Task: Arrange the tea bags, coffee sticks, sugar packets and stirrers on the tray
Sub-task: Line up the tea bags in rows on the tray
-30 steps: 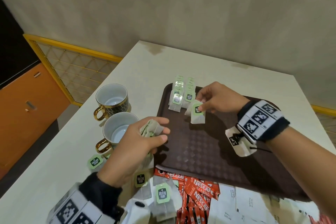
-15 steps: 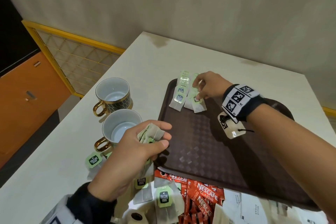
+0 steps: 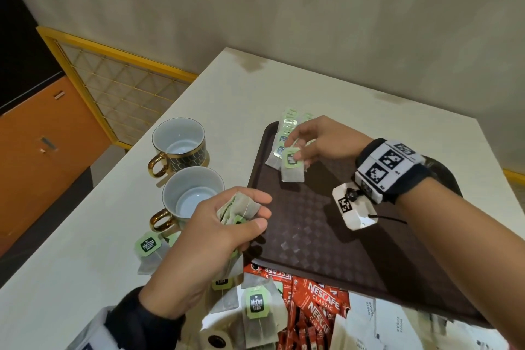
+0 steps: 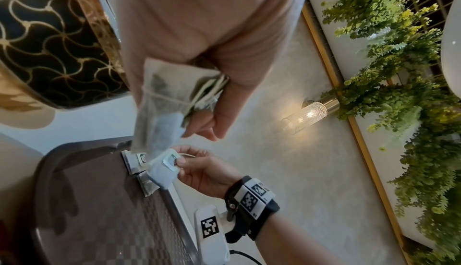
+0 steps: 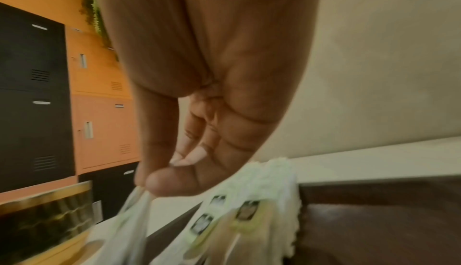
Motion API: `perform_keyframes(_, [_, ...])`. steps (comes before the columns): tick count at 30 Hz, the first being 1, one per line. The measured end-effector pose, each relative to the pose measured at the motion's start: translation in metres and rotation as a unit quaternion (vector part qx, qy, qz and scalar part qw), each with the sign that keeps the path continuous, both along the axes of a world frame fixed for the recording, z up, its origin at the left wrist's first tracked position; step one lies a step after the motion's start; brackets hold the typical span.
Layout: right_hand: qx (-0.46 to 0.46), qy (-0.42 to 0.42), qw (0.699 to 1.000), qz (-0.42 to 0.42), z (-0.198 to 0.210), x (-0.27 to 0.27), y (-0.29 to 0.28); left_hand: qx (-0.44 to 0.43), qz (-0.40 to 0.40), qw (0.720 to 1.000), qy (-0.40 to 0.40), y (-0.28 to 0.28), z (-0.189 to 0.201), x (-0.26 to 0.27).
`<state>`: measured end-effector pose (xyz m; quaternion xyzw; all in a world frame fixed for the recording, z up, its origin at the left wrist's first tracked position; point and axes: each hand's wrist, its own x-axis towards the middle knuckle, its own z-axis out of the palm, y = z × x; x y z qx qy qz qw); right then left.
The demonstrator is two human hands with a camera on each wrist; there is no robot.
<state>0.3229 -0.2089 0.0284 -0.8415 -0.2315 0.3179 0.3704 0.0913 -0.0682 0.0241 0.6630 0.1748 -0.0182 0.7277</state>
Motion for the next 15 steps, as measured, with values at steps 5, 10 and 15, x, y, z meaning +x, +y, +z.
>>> perform_keyframes(5, [-0.056, -0.050, 0.996, -0.039, -0.031, -0.005, 0.026, -0.002, 0.011, 1.000, 0.005, 0.001, 0.001, -0.005])
perform_keyframes(10, [-0.122, -0.146, 0.981, -0.049, -0.040, 0.000, 0.032, -0.001, 0.027, 1.000, 0.008, 0.004, -0.001, -0.005])
perform_keyframes(15, [-0.180, -0.200, 0.963, -0.031, -0.038, 0.004, 0.032, -0.011, 0.030, 0.999, 0.012, 0.004, -0.001, -0.006])
